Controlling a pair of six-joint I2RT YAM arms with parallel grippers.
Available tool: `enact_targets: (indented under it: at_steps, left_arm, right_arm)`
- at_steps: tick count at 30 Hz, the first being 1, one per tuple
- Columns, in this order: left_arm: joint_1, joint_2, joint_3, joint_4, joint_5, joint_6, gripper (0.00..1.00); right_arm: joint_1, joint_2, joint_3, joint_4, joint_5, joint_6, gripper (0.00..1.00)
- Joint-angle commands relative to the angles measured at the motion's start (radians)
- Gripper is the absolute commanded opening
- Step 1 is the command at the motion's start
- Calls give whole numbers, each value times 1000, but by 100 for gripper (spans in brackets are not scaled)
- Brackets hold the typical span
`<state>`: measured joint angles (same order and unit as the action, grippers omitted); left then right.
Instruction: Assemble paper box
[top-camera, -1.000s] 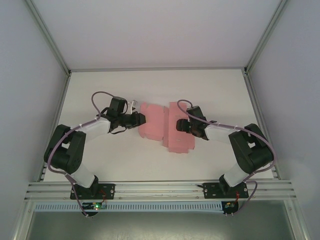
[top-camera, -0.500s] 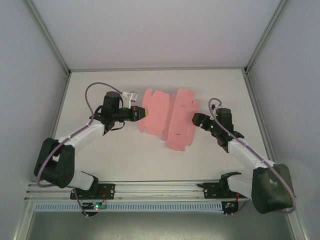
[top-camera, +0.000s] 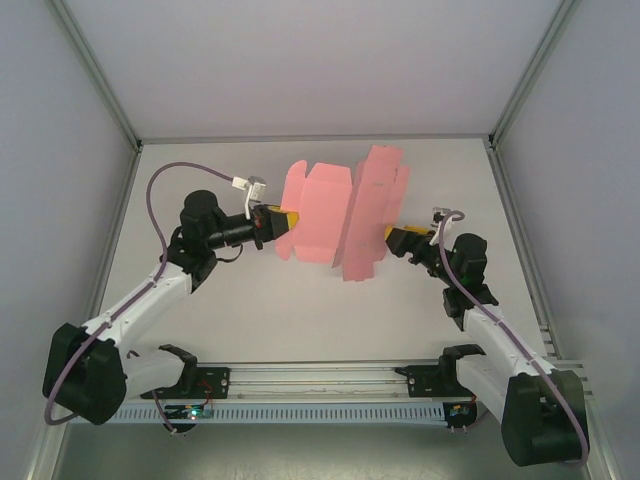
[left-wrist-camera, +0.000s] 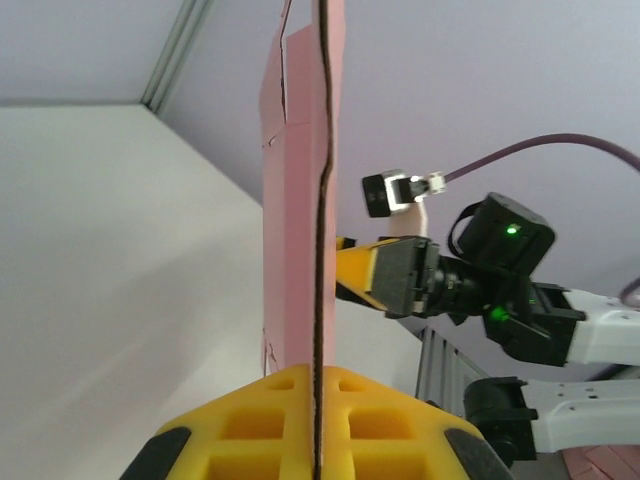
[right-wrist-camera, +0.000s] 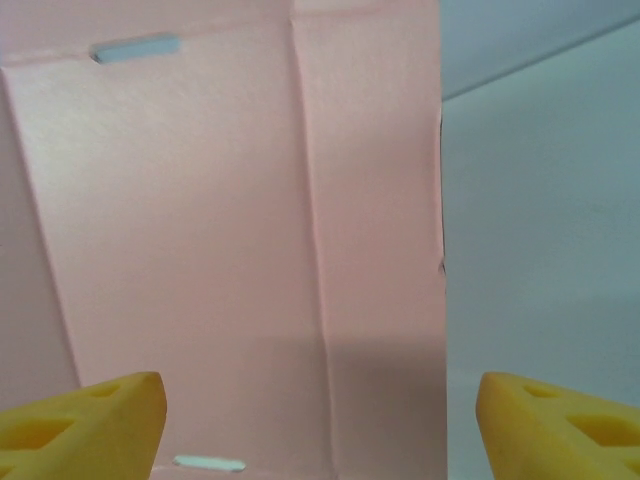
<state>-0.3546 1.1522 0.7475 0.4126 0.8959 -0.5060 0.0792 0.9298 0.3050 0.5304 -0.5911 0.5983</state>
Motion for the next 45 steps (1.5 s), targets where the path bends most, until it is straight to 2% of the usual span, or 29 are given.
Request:
enact_targets:
  at_steps: [1,5,8,12,16,20,23,27,28,29,30,31,32,33,37,39,41,42,45]
  left_arm:
    - [-26,-63,0,105,28,-12,0]
    - [-46,-111,-16,120,-3,-4,0]
    - [-63,-125,-13,113,-14,16,0]
    - [-67,-127,1,48,-63,49,0]
    - [-67,-131,-9,22,-111,64,0]
    - [-66,-136,-10,-37,-191,81,0]
    - [-67,-135,-12,-82,-246,92,0]
    - [-66,-129,-14,-139,-317,92,0]
    - [-67,-129,-13,-157,-333,97,3]
    - [-66,-131,-8,-197,-365,103,29]
    - [-66,-135,1,-253,-415,108,67]
    - [-67,-141,17,-329,-470,127,85]
    - [-66,-148,32,-402,-547,144,97]
    - [-66,-153,47,-470,-630,150,100]
    - [-67,-155,121,-734,-971,179,100]
    - [-67,-141,141,-779,-1021,204,100]
    - [-66,-106,147,-731,-985,247,100]
    - [-67,-82,148,-687,-933,280,100]
    - [-65,22,189,-581,-660,474,100]
  right_arm:
    - [-15,-2,-6,94,-76,-2,81]
    - [-20,10,3,123,-100,-13,78]
    - [-22,24,3,193,-145,-1,63]
    - [-22,12,13,217,-159,5,32]
    - [-22,-44,6,176,-147,-41,23]
    - [-22,-116,6,76,-118,-99,6]
    - [-22,-169,3,30,-109,-146,0]
    - [-23,-233,8,-57,-19,-212,0]
    - [-23,-244,25,-112,10,-241,0]
    - [-23,-252,54,-191,44,-273,0]
    - [-21,-257,76,-251,71,-302,0]
    - [-19,-257,101,-311,91,-331,0]
    - [-12,-255,122,-357,96,-363,0]
    - [-4,-251,144,-402,105,-393,0]
    - [83,-196,245,-604,145,-517,0]
    - [137,-142,302,-715,159,-578,0]
    - [186,-75,353,-802,152,-628,0]
    - [208,-40,375,-826,144,-647,0]
    - [278,80,479,-968,81,-803,0]
